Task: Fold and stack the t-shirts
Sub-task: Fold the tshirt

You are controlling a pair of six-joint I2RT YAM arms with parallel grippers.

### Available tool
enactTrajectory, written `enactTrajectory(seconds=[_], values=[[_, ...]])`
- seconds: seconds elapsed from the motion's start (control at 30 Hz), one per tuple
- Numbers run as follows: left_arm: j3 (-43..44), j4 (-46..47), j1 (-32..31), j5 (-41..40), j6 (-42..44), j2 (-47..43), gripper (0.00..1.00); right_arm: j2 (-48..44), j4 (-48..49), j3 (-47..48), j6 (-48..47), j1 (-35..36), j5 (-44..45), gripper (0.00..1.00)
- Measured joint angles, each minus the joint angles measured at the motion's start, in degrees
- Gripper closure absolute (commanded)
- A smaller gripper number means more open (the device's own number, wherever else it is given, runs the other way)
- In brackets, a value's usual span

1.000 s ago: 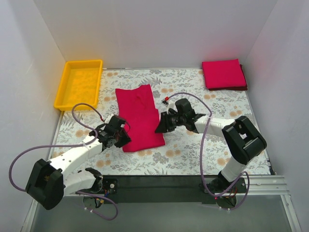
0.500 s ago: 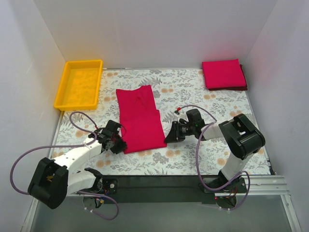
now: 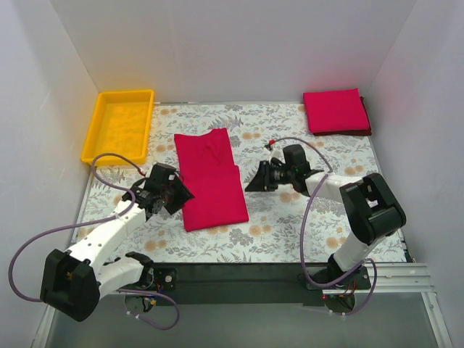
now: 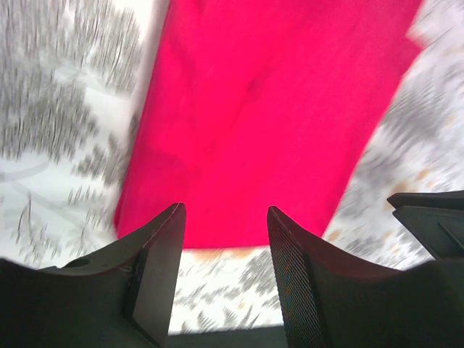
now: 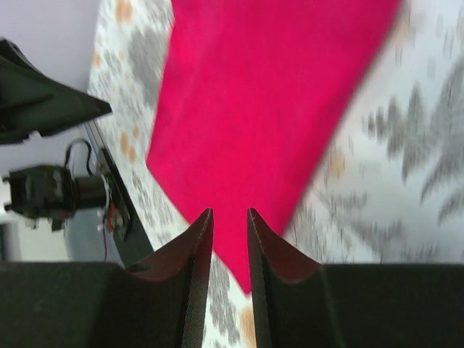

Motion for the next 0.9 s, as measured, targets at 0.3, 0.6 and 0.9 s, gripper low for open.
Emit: enactTrajectory(seconds=[0.3,0.6,0.9], values=[[7.3,14.4,11.8,2.9,5.5,17.8,0.55,19.0,2.0,26.6,1.9,1.1,-0.2,0.68],[14.6,18.5,16.4,6.3,8.3,35.7,0.64,35.9,3.2,37.1,5.1,2.0,-1.5,0.68],[15.7,23.7,14.2,12.0,7.1,39.2,0.65,33.6,8.2,31.4,4.5,-0.9,-1.8,0.68]])
